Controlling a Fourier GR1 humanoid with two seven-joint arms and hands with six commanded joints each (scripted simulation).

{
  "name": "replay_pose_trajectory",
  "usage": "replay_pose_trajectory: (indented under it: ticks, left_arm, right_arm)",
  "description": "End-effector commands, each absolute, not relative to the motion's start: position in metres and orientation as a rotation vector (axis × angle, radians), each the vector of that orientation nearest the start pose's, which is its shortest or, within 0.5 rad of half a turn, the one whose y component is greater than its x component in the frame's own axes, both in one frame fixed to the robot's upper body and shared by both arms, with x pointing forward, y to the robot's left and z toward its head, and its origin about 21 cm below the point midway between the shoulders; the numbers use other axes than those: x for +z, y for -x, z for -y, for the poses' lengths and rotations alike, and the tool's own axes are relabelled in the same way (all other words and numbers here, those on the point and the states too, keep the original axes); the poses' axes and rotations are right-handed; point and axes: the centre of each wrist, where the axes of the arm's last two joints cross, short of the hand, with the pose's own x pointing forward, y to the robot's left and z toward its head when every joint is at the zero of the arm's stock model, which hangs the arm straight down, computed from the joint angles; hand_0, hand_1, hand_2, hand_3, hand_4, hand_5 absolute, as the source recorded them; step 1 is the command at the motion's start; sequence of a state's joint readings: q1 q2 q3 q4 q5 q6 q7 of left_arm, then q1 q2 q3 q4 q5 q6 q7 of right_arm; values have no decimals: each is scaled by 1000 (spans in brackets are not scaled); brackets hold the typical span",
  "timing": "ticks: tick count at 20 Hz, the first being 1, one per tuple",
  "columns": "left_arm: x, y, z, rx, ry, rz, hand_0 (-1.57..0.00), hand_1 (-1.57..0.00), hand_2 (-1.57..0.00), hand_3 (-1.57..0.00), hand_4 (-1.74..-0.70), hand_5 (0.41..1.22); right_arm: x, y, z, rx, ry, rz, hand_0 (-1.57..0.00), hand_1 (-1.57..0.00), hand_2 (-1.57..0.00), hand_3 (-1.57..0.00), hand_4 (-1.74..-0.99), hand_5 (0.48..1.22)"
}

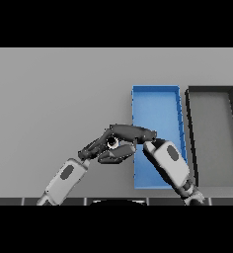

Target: Pick up the blue pipe and place it into the blue bin.

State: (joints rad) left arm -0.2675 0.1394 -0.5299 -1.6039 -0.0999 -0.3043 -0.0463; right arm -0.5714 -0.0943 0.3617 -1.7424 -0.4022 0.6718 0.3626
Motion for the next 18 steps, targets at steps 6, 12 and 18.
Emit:
replay_pose_trajectory:
  ticks: [6, 12, 18]
  left_arm:
    - [48, -263, -110, -913, 482, 1608, -57, -54, -51, -52, -884, 654]
    - [45, -255, -111, -896, 479, 1542, -14, -13, -13, -13, -913, 543]
    - [49, -249, -113, -886, 481, 1540, -3, -3, -3, -3, -927, 493]
  right_arm:
    - [176, -293, 95, 1202, -933, 1650, -1570, -1570, -1570, -1570, -1488, 1220]
    - [194, -299, 100, 1013, -1124, 1507, -1571, -1571, -1571, -1571, -1491, 1221]
    - [273, -307, 104, 985, -1173, 1607, -1571, -1571, -1571, -1571, -1494, 1221]
